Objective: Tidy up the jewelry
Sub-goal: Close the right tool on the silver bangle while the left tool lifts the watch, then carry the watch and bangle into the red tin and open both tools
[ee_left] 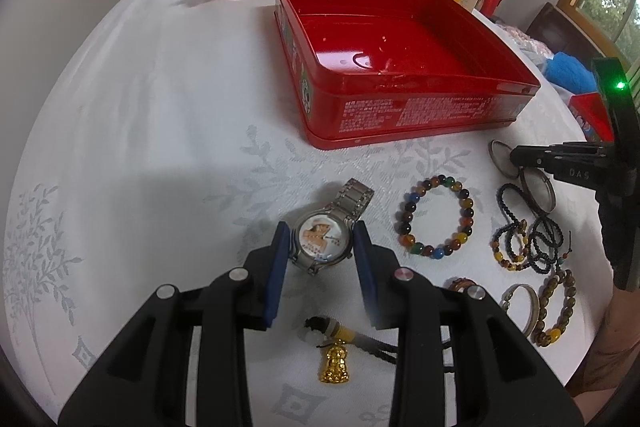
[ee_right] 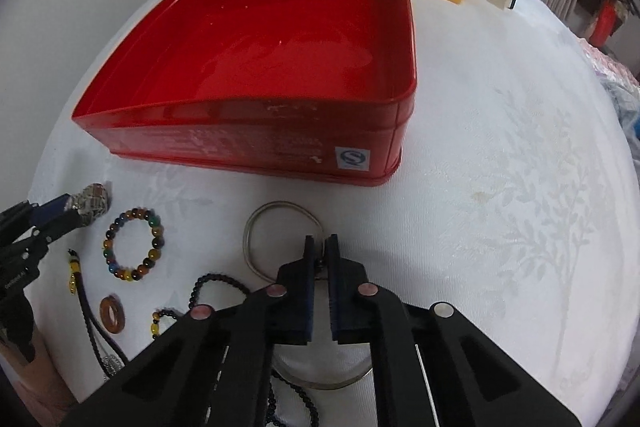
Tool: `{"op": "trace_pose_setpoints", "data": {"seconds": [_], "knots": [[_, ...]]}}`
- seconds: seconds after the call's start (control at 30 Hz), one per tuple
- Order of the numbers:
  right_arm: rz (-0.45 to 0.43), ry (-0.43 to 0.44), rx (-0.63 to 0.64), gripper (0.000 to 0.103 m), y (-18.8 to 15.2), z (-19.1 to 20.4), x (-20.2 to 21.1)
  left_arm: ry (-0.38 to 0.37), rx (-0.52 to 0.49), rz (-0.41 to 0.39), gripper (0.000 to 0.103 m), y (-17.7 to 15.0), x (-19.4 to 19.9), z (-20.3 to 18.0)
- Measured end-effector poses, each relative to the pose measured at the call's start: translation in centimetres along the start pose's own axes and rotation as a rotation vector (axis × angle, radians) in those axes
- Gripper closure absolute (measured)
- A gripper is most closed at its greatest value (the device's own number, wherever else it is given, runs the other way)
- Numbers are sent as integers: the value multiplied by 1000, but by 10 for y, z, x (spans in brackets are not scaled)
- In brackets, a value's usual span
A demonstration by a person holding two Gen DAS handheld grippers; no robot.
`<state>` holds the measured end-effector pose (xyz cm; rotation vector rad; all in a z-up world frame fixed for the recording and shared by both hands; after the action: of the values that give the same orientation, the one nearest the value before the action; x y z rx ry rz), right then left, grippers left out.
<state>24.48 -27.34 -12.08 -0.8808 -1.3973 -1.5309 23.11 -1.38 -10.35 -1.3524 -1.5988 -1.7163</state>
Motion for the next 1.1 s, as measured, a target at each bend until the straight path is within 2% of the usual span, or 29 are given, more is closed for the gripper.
{"op": "trace_pose_setpoints", "data": {"seconds": [0.3, 0.7, 0.93, 1.1], "knots": [[-71, 123, -25, 98, 0, -4, 31, -25, 27, -51, 72, 8, 19, -2], [-130, 242, -18, 98, 8, 10, 64, -48, 39, -136, 72, 25, 57, -9], [-194, 253, -13, 98, 15, 10, 93, -54, 21, -178, 72, 39, 76, -20], [-238, 242, -22, 98, 37, 9, 105, -71, -2, -236, 72, 64, 99, -33]]}}
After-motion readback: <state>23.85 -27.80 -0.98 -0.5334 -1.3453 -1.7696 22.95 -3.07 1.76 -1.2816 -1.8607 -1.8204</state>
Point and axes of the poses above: each gripper's, at about its wrist camera, not at the fingertips, and x roughly against the way its jaws point, z to its left, y to its top, the point moved 6 cm from there along -x, roughly the way its jaws point, and after that the axes turned 1 degree about -y, right-handed, at the moved point
